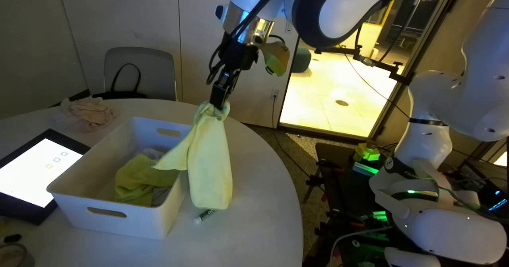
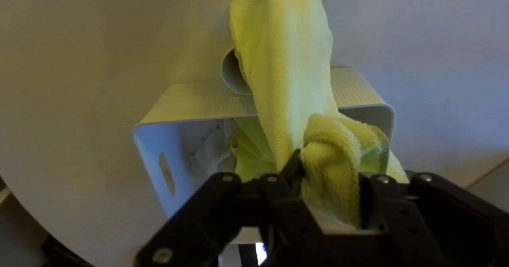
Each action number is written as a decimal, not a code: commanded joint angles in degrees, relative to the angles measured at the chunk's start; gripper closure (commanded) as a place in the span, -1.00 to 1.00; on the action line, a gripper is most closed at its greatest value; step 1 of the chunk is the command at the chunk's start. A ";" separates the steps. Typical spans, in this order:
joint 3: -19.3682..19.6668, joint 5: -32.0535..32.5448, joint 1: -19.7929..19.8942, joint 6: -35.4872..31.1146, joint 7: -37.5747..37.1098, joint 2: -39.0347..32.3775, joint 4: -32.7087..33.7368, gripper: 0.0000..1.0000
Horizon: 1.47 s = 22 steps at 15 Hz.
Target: Put the towels in the basket and the smaller objects into the white mug
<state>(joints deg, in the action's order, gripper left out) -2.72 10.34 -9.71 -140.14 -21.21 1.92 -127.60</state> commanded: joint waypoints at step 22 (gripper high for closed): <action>-1.11 -1.58 3.00 12.37 -1.93 -6.08 25.11 0.94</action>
<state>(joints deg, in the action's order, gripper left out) -3.10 8.17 -7.33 -128.44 -21.83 -1.08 -108.35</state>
